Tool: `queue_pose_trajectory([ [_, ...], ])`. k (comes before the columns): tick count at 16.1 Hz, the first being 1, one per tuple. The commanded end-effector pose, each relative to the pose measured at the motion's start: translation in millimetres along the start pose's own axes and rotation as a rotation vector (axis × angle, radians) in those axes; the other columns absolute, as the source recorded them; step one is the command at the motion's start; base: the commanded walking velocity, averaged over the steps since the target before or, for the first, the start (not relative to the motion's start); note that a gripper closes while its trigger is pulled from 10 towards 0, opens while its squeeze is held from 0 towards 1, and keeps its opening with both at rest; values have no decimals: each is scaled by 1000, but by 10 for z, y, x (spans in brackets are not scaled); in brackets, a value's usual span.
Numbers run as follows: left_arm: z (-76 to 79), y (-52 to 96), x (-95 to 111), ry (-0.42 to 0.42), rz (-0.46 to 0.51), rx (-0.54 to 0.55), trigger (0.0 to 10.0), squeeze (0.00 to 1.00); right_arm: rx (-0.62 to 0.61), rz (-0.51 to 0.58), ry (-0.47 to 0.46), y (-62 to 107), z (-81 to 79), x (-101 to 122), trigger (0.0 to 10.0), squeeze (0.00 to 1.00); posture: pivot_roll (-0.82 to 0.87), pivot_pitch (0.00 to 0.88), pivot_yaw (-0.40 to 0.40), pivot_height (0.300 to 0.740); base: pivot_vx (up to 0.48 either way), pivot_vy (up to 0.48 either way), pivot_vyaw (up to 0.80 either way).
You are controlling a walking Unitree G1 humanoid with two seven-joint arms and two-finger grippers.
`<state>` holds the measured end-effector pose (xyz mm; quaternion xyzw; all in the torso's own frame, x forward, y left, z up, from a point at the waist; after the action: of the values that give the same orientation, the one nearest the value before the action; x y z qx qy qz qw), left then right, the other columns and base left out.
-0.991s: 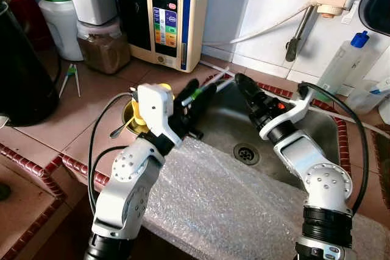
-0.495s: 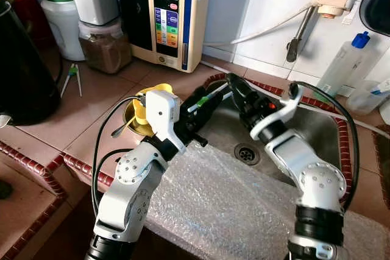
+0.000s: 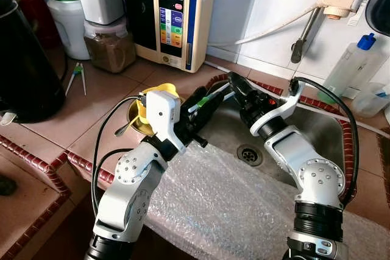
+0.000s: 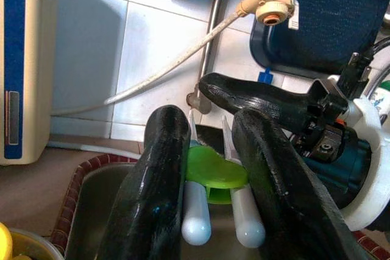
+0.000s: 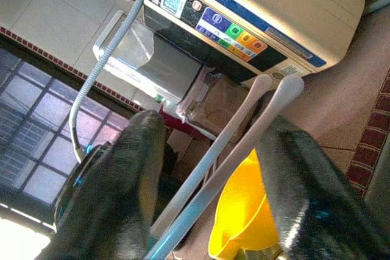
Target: Kitchen organization
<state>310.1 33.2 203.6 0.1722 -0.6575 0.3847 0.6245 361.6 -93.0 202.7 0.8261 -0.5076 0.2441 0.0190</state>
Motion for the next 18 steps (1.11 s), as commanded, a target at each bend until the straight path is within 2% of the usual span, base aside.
queue_pose_trajectory([
  [1,3,-5,-22,-15,-9,-7,0,0,-13,11,1,13,33,39,0,0,-26,0,-51,740,0,0,0],
  [13,14,9,-29,-49,-14,-12,0,0,-7,13,-3,21,26,16,0,0,-22,0,-43,740,0,0,0],
  [14,14,12,-31,-49,-15,-13,1059,0,-6,13,-5,21,27,12,0,0,-21,0,-42,740,0,0,0],
  [15,20,9,-40,-51,-22,-16,9725,0,-5,14,-7,19,24,13,0,0,-21,0,-42,740,0,0,0],
  [16,29,7,-46,-49,-24,-22,10000,624,-4,15,-7,16,21,14,0,0,-21,0,-40,740,0,0,0],
  [17,30,5,-55,-49,-26,-23,10000,1000,-3,18,-7,11,16,18,0,0,-20,0,-40,740,0,0,0],
  [18,24,7,-71,-47,-32,-22,10000,1000,-4,22,-7,7,16,24,0,0,-19,0,-39,740,0,0,0],
])
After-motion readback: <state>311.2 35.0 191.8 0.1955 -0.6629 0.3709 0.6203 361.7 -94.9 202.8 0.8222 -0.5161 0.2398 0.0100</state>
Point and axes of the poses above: a point about 5 cm out from each wrist's last joint towards the gripper, its own y axis pointing back from the gripper into the wrist, its own x axis along the axis of the wrist's last joint, z = x × y, the point moved 5 cm from there along -y, pointing out of the wrist towards the gripper, and after that the axes turned 2 degrees about -y, right-handed, at the moved point
